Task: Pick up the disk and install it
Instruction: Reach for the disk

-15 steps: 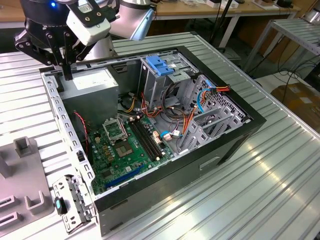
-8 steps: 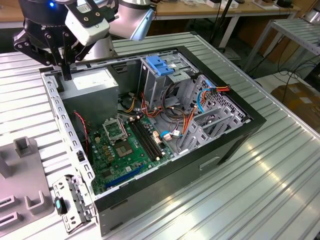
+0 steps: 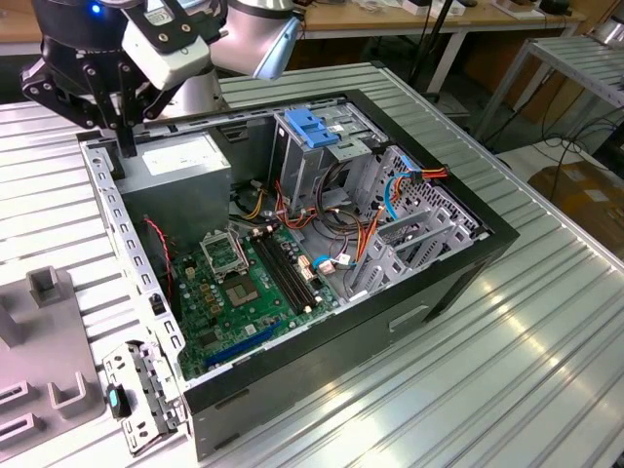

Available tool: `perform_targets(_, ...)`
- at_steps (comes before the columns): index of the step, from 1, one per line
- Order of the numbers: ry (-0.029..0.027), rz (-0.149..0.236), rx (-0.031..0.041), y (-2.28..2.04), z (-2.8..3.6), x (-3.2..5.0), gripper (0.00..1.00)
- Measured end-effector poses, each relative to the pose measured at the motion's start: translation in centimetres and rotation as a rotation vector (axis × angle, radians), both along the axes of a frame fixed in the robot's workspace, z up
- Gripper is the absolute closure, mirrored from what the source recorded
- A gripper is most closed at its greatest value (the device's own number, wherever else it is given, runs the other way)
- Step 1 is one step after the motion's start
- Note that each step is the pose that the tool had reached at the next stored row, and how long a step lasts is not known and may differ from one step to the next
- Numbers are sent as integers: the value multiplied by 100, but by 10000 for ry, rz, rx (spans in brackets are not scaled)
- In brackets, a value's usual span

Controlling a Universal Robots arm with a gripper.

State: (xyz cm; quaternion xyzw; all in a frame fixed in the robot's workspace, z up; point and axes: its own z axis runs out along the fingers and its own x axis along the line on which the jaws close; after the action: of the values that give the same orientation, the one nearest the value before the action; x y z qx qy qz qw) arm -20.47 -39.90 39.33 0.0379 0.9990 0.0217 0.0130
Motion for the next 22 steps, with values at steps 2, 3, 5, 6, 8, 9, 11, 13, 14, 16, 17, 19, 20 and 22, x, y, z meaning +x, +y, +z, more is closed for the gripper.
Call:
perform_targets(2,0,0,0,0,0,-13,89)
perform_targets(3,0,0,0,0,0,-20,89)
perform_targets(5,0,0,0,0,0,-34,89)
perform_targets(6,0,0,0,0,0,-53,89)
perform_targets(8,0,-4,0,24,0,-159,89)
perform_targets(9,0,-5,2,28,0,-186,89)
perform_targets(11,6,-3,9,39,0,-251,89)
perform_targets(13,29,-6,31,47,-1,-313,89)
perform_targets(14,51,-9,43,49,-1,-331,89)
perform_targets(16,104,-18,92,50,-1,-365,89)
perform_targets(17,129,-24,112,51,-1,-381,89)
perform_targets(19,144,-28,119,51,-2,-400,89)
perform_targets(20,144,-27,119,51,-2,-400,89)
perform_targets(22,143,-29,120,51,-2,-402,89)
